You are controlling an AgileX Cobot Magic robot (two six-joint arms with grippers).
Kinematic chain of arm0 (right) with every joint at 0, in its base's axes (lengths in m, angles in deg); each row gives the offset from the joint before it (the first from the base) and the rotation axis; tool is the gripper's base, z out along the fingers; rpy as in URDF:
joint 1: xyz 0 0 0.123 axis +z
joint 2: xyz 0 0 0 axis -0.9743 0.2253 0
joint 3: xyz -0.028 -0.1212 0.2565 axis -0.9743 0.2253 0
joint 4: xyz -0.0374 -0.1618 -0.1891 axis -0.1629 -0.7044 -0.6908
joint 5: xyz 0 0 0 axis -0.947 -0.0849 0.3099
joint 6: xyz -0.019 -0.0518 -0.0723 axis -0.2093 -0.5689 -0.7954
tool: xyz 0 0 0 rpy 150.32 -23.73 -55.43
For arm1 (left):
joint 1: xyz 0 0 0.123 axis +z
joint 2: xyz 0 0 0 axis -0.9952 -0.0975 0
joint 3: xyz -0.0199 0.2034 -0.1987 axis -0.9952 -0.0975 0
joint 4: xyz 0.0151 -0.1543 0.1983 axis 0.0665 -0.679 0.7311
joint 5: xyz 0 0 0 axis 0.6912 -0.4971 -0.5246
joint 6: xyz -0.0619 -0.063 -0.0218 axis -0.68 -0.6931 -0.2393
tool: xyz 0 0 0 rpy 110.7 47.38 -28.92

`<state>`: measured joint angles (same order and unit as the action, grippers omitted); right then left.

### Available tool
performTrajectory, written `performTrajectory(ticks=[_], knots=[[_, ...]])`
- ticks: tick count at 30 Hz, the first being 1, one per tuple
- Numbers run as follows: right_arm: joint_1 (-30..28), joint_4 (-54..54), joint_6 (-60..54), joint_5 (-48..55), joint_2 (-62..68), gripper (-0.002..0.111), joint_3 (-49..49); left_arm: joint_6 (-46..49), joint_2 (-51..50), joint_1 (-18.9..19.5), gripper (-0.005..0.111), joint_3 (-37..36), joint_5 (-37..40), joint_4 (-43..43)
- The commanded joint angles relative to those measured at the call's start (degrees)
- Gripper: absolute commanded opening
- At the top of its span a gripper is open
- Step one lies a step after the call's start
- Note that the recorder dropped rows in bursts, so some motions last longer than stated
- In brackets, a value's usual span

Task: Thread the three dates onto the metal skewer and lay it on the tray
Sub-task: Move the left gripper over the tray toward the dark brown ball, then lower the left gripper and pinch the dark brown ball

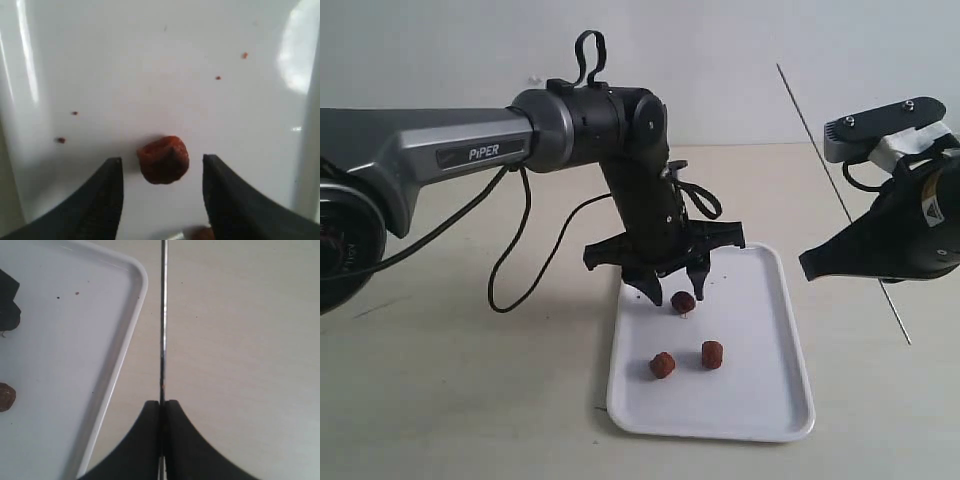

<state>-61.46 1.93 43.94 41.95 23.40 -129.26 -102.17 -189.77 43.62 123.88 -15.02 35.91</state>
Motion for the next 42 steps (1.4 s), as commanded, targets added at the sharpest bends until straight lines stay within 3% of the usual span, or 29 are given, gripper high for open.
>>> performTrajectory(ticks=[1, 6, 11, 15, 21, 25, 28, 32, 42], knots=[[-0.4, -0.1, -0.4, -0.9, -0.3, 0.000, 0.5, 0.3, 0.3, -0.1, 0.049, 0.7, -0.8, 0.1], [-0.4, -0.1, -0.4, -1.5, -0.3, 0.000, 0.5, 3.7, 0.2, -0.1, 0.049, 0.7, -0.7, 0.3], [-0.4, -0.1, -0.4, -1.5, -0.3, 0.000, 0.5, 16.6, 0.3, 0.2, 0.049, 4.1, 2.8, 1.4], [-0.4, -0.1, -0.4, -1.5, -0.3, 0.000, 0.5, 32.1, 2.1, 0.4, 0.049, 9.5, 9.5, 7.7], [-0.4, -0.1, -0.4, -1.6, -0.3, 0.000, 0.5, 66.7, 4.1, 0.1, 0.049, 12.2, 9.5, 18.1], [-0.4, -0.1, -0.7, -1.6, -0.3, 0.000, 0.5, 87.8, 4.0, 0.1, 0.050, 11.1, 9.5, 16.4], [-0.4, -0.7, -0.7, -1.6, -0.3, 0.000, 0.5, 101.5, 3.9, 0.1, 0.056, 9.1, 9.5, 13.5], [-0.4, -1.2, -0.7, -1.6, -0.3, 0.000, 0.5, 110.4, 3.9, 0.1, 0.067, 8.0, 9.5, 10.0], [-0.4, -1.7, -0.7, -1.6, -0.3, 0.000, 0.5, 139.4, 3.9, 0.1, 0.066, 5.8, 9.5, 6.7]])
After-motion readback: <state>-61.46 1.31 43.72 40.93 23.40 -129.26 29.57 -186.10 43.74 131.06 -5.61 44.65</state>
